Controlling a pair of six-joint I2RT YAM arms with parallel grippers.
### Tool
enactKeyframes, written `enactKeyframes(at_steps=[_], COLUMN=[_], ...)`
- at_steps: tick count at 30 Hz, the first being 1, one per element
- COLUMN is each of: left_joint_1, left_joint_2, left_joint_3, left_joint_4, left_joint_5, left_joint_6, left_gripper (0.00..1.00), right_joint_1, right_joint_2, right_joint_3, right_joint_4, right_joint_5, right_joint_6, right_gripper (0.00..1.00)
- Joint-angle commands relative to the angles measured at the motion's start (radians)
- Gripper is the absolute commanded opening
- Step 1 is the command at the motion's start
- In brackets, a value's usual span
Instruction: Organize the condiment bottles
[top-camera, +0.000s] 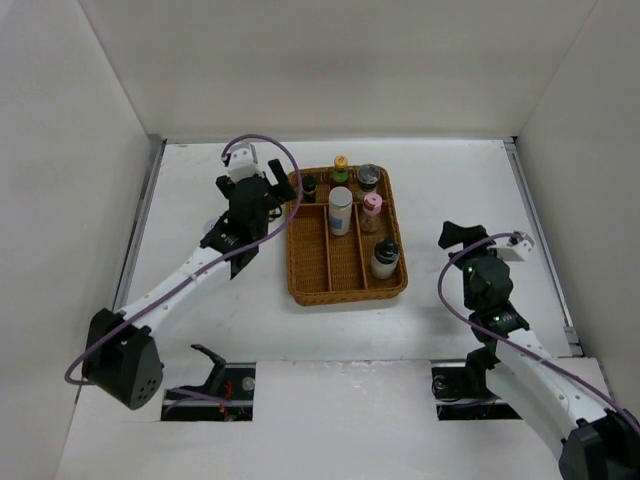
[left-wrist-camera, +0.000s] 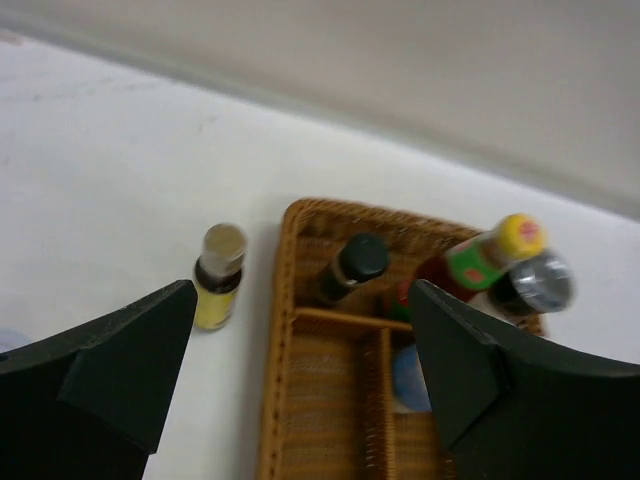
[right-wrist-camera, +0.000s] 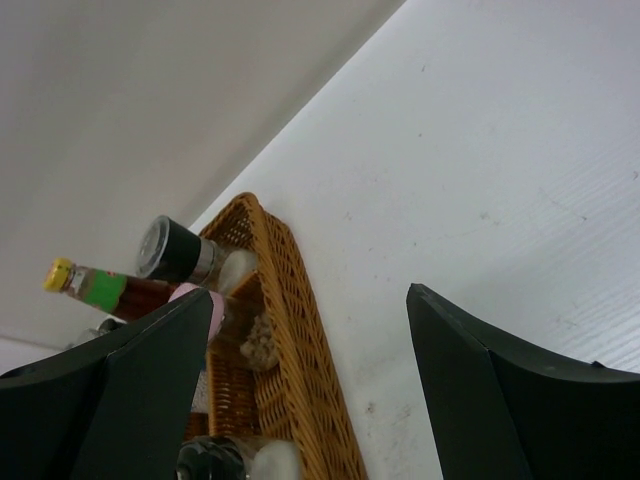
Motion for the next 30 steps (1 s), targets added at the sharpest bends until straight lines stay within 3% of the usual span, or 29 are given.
enactKeyframes(at_steps=[1, 9, 20, 24, 30], left_joint_1=[0.052, 0.143, 0.169, 0.171, 0.165], left_joint_2=[0.08, 0.267, 0.433, 0.456, 0.445], left_joint_3=[-0.022, 0.047, 0.171, 0.199, 0.185], left_joint_4=[-0.084, 0.014, 0.083, 0.08, 0.07], left_joint_5=[0.053, 0.047, 0.053, 0.053, 0.031], left_joint_6=[0.002, 0.012, 0.052, 0.063, 0.065], left_gripper=[0.86, 0.7, 0.6, 0.5, 0.27], right_joint_1=[0.015, 0.029, 0.059, 0.061, 0.061], right_joint_2=[0.021, 0.045, 0.088, 0.102, 0.11], right_joint_3=[0.018, 0.026, 0.038, 0.04, 0.041], right_joint_4=[0.091, 0.103, 0.133, 0.141, 0.141], right_joint_5=[-0.04, -0.044, -0.066, -0.067, -0.067], right_joint_6=[0.0, -0.012, -0.029, -0.035, -0.034], right_gripper=[0.85, 0.86, 0.87, 0.87, 0.87])
